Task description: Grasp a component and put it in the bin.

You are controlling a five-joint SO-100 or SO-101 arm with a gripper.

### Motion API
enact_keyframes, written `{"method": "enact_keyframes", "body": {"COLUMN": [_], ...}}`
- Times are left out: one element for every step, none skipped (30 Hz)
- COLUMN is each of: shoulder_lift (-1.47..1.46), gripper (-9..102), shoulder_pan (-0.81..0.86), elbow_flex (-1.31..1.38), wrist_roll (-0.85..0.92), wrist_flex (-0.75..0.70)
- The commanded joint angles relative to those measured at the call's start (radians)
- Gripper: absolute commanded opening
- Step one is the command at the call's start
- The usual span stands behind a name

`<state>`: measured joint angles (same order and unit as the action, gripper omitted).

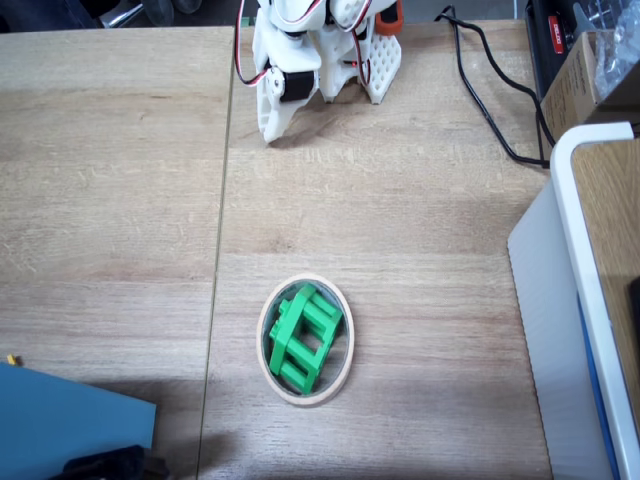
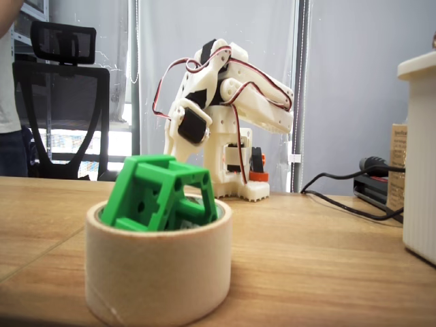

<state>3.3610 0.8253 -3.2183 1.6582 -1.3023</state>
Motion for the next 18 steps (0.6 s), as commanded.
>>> {"method": "enact_keyframes", "body": {"shoulder_lift": [0.006,0.006,0.006,0.006,0.006,0.006,0.006,0.006,0.005,0.005,0.005,0.005,0.005,0.005,0.005,0.005,0.005,0.005], "gripper": [1,0,0,0,0,0,0,0,0,0,0,0,0,0,0,0,0,0], "shoulder_pan": [0.009,0.009,0.009,0.009,0.009,0.009,0.009,0.009,0.009,0.009,0.009,0.009,0.009,0.009,0.009,0.009,0.009,0.008], "elbow_flex": [-0.005,-0.005,-0.005,-0.005,-0.005,-0.005,-0.005,-0.005,-0.005,-0.005,-0.005,-0.005,-0.005,-0.005,-0.005,-0.005,-0.005,-0.005], "wrist_roll": [0.005,0.003,0.003,0.002,0.002,-0.002,-0.003,-0.005,-0.005,-0.005,0.0,0.0,0.0,0.005,-0.005,-0.005,-0.005,-0.005], "wrist_flex": [-0.003,-0.003,-0.003,-0.003,-0.003,-0.003,-0.003,-0.003,-0.003,-0.005,-0.005,-0.005,-0.005,-0.005,-0.005,-0.005,-0.005,-0.005]}}
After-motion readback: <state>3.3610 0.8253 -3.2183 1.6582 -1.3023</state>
